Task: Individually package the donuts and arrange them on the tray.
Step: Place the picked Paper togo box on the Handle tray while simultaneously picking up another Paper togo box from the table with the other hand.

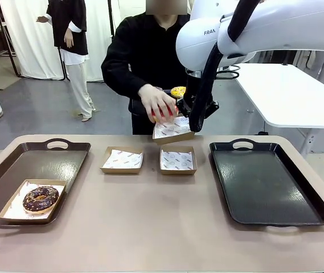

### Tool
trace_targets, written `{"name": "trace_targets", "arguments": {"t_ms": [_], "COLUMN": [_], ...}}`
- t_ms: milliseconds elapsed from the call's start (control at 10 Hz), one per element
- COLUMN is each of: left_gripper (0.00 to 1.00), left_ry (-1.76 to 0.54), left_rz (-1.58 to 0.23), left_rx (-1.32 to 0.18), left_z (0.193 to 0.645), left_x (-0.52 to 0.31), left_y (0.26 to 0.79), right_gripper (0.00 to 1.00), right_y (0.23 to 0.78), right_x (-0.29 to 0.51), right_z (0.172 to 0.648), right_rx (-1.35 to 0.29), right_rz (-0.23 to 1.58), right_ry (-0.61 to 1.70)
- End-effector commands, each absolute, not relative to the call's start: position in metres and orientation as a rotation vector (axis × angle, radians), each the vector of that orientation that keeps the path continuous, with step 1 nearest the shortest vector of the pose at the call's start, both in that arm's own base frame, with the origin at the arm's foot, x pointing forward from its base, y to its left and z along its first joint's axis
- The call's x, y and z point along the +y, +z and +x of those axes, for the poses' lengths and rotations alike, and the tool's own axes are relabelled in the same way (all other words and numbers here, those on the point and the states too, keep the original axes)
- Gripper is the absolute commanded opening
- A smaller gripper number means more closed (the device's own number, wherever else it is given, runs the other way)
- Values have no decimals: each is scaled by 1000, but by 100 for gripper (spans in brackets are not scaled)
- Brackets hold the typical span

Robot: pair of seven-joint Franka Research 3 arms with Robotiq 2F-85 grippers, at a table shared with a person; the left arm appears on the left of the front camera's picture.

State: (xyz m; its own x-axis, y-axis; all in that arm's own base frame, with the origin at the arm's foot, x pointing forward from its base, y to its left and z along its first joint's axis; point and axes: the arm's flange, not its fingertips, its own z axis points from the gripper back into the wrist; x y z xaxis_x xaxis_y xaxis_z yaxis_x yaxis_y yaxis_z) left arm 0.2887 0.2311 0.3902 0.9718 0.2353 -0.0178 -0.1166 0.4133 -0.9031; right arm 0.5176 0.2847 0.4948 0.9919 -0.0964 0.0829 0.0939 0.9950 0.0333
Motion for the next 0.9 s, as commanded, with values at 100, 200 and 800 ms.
{"name": "trace_targets", "arguments": {"t_ms": [100,200,800], "left_gripper": [100,100,100], "left_ry": [219,219,219], "left_rz": [-1136,-1136,-1136], "left_rx": [-134,-134,-134], "left_z": [285,285,285], "left_x": [230,230,230], "left_y": [391,391,391], "right_gripper": [0,0,0], "right_y": [493,493,493], "right_x": [283,283,283], "right_z": [517,517,517], "right_rx": [-88,-88,-88], "right_rz": [31,31,31], "right_ry": [-101,-101,-101]}}
